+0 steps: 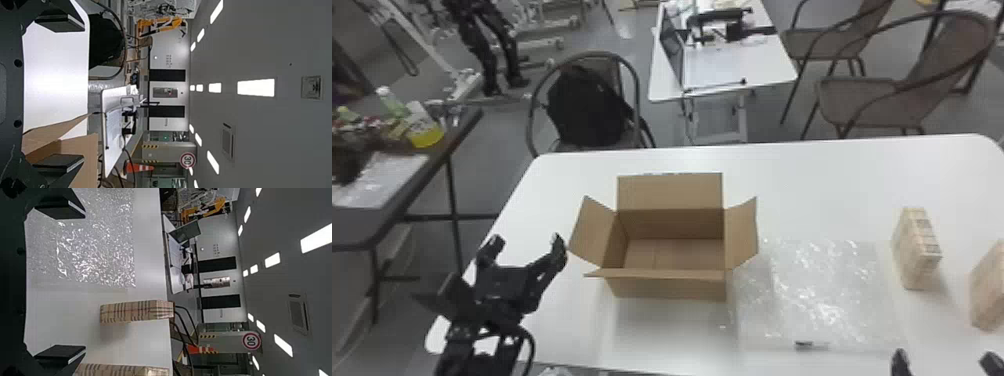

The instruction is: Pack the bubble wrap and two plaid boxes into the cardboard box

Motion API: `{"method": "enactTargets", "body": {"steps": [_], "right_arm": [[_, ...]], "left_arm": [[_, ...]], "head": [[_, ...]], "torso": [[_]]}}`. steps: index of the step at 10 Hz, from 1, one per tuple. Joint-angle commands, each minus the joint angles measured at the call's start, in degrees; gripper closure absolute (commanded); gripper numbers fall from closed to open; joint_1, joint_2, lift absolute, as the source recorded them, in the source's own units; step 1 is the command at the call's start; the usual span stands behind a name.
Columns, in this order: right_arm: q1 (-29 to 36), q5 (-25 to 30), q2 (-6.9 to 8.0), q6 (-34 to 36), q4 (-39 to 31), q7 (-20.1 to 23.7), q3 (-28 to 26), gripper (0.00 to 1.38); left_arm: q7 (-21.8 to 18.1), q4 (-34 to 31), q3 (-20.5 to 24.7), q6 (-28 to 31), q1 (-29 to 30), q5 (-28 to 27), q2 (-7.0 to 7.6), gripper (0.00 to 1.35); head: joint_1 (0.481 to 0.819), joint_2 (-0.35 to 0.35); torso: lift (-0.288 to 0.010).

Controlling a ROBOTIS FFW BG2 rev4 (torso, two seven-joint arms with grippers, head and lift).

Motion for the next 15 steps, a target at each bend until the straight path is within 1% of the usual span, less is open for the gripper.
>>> {"method": "enactTargets", "body": {"steps": [1,2,4,5,6,7,8,9,10,12,13,14,15], "right_arm": [[0.0,-0.1,0.00,0.0,0.2,0.1,0.1,0.09],[-0.1,-0.4,0.00,0.0,0.3,0.1,0.1,0.09],[-0.6,-0.9,0.00,0.0,0.8,0.2,0.4,0.09],[-0.7,-1.1,0.00,0.0,1.0,0.3,0.7,0.09],[-1.0,-1.3,0.00,0.0,1.3,0.4,0.9,0.09],[-1.2,-1.5,0.00,0.0,1.5,0.5,0.9,0.09],[-1.4,-1.7,0.00,0.0,1.7,0.5,1.0,0.09],[-1.6,-1.7,0.00,-0.1,1.7,0.5,1.1,0.09],[-1.8,-1.8,0.00,0.0,1.8,0.7,1.1,0.09],[-2.1,-1.9,0.00,0.0,2.1,0.9,1.3,0.09],[-2.1,-2.0,0.00,0.0,2.2,0.9,1.4,0.09],[-2.1,-2.0,0.00,0.0,2.1,0.9,1.4,0.09],[-2.1,-1.8,-0.09,1.1,1.6,0.9,1.4,0.09]], "left_arm": [[-1.5,-2.5,-0.1,9.8,-1.7,2.2,-0.15,0.13],[-3.3,-3.1,-1.2,16.3,-3.3,3.6,-0.15,0.15],[-5.1,-3.7,-2.6,26.8,-6.3,4.1,-0.15,0.18],[-6.3,-3.7,-2.2,30.1,-7.8,3.0,-0.15,0.18],[-6.6,-3.7,-1.5,31.8,-8.6,2.0,-0.15,0.18],[-6.6,-3.7,-0.4,32.8,-9.3,1.2,-0.15,0.20],[-6.7,-3.6,0.7,34.4,-9.5,0.7,-0.15,0.29],[-6.9,-3.5,1.4,35.5,-9.8,0.5,-0.15,0.56],[-7.2,-3.0,1.6,37.1,-10.1,1.4,-0.15,0.75],[-8.8,-1.5,1.4,37.2,-11.2,1.5,-0.15,0.69],[-9.5,-0.8,1.4,36.4,-11.5,0.8,-0.15,0.94],[-9.6,-0.6,1.4,35.0,-11.5,-0.1,-0.15,1.23],[-9.8,-0.2,1.4,34.7,-11.6,0.4,-0.15,1.21]], "head": [[0.695,0.255],[0.695,0.251],[0.695,0.199],[0.695,0.179],[0.695,0.165],[0.695,0.167],[0.695,0.172],[0.695,0.186],[0.695,0.198],[0.695,0.200],[0.695,0.197],[0.695,0.194],[0.695,0.195]], "torso": [[-0.087],[-0.087],[-0.087],[-0.087],[-0.087],[-0.087],[-0.087],[-0.087],[-0.087],[-0.087],[-0.087],[-0.087],[-0.087]]}}
